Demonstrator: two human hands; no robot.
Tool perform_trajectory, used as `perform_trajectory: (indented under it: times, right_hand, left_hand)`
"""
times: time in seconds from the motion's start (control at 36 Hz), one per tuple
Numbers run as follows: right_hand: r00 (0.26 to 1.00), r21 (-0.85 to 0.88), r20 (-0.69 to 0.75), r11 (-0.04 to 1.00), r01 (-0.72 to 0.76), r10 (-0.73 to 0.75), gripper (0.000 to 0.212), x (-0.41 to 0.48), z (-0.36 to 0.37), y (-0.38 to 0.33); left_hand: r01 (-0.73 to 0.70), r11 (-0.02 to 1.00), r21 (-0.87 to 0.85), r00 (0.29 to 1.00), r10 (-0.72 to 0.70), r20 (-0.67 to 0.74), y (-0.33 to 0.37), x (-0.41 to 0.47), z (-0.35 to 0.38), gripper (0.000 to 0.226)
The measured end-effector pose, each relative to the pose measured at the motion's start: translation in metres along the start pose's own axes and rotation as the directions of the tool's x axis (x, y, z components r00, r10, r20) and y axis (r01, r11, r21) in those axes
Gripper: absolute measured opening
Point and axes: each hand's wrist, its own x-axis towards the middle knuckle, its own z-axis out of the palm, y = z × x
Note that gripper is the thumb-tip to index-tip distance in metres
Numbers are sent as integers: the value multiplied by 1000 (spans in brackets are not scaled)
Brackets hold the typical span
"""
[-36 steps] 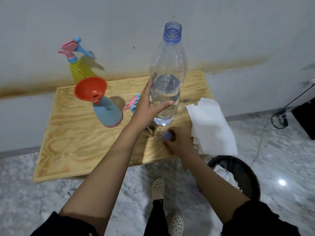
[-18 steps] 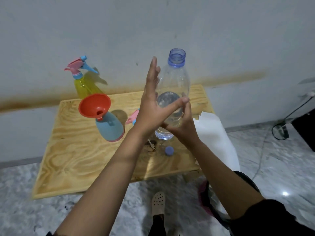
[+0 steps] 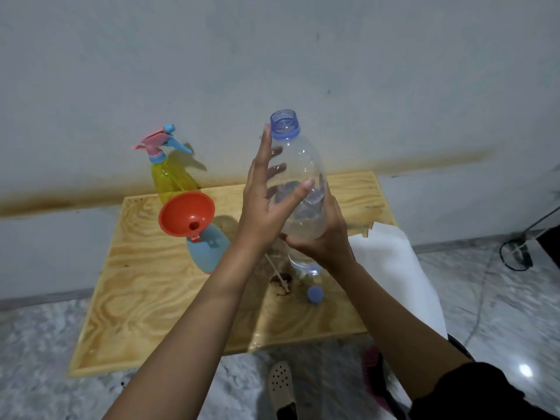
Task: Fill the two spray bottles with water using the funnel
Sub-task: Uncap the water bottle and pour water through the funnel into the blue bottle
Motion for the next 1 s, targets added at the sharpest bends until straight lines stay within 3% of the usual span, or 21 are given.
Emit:
perform_trajectory:
  times: [0.14,0.36,0.61,0.78,1.0]
  right_hand:
    - [997,-84,21,994,75,-73,112,19,-2,-7]
    - [991,12,118,998,60,-61,116,50,-25,-24]
    - [935,-92,335,983,158,-119,108,56,-48,-24]
    - [876,-142,470,971,194,-107,110,44,-57,-16]
    - [796,-269,598,909,317,-100,113,48,-72,-21]
  left_hand:
    - [12,996,-86,997,-19,-79,-4,16,-6,81]
    - [2,990,-143,987,-26,-161,17,41,-11,75]
    - [186,972,-147,957,-213,-197,15,15,-7,70]
    - [335,912,-236,871,-395,-291,10,-14,4,74]
    - [364,810,-460,743,-551,-380,7,-30,24,70]
